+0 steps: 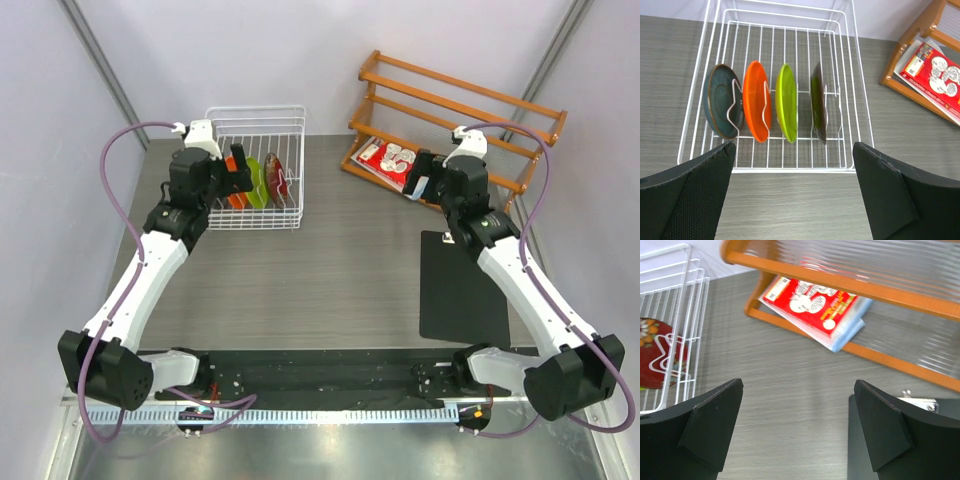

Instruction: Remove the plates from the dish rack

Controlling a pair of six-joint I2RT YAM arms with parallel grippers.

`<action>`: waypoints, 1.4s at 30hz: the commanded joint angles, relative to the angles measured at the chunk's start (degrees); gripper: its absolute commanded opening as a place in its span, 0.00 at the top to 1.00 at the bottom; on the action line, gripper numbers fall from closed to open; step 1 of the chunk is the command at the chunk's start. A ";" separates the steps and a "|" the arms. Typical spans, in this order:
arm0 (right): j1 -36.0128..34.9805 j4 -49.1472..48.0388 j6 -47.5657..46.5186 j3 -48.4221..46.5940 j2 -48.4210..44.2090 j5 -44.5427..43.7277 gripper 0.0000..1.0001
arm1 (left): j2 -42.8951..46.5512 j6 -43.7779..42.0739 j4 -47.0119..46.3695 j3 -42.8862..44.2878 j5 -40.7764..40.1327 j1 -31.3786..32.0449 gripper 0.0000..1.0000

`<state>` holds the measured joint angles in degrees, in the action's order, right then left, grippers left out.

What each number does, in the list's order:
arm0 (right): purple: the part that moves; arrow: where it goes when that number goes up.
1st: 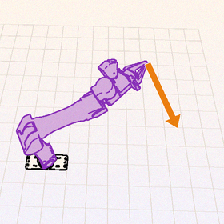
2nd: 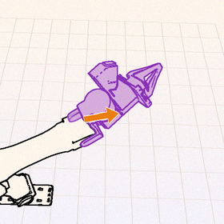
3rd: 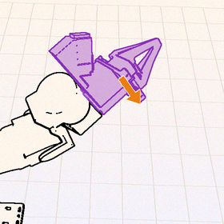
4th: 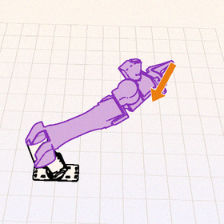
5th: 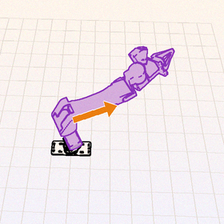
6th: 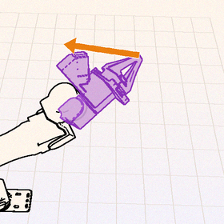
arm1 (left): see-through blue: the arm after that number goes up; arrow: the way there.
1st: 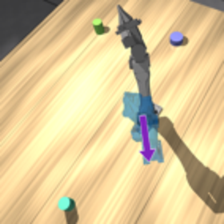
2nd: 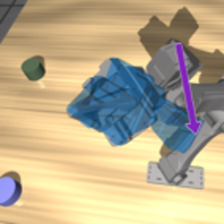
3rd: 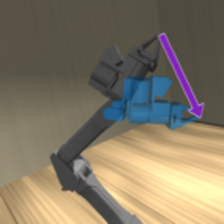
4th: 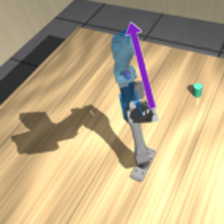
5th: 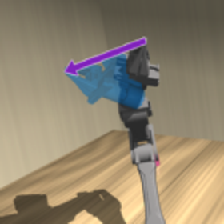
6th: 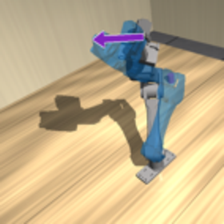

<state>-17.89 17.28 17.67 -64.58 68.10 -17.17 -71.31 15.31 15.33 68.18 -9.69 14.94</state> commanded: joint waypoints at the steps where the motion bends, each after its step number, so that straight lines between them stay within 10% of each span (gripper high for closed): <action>1: -0.22 -9.62 -3.25 4.10 -4.02 5.21 0.00 | -0.06 1.21 -1.53 2.83 -4.54 0.27 0.00; 29: -0.22 -10.95 -2.47 1.82 13.11 10.22 0.00 | -22.20 -0.19 -18.76 5.20 -3.40 4.57 0.07; 42: -0.22 -11.04 -1.85 1.56 14.79 11.28 0.04 | -30.64 -0.02 -19.37 10.92 -7.79 5.27 0.33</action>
<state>-17.89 8.12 15.33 -60.64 82.39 -6.87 -100.68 15.84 -1.08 76.38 -14.02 19.92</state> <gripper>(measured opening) 0.966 0.704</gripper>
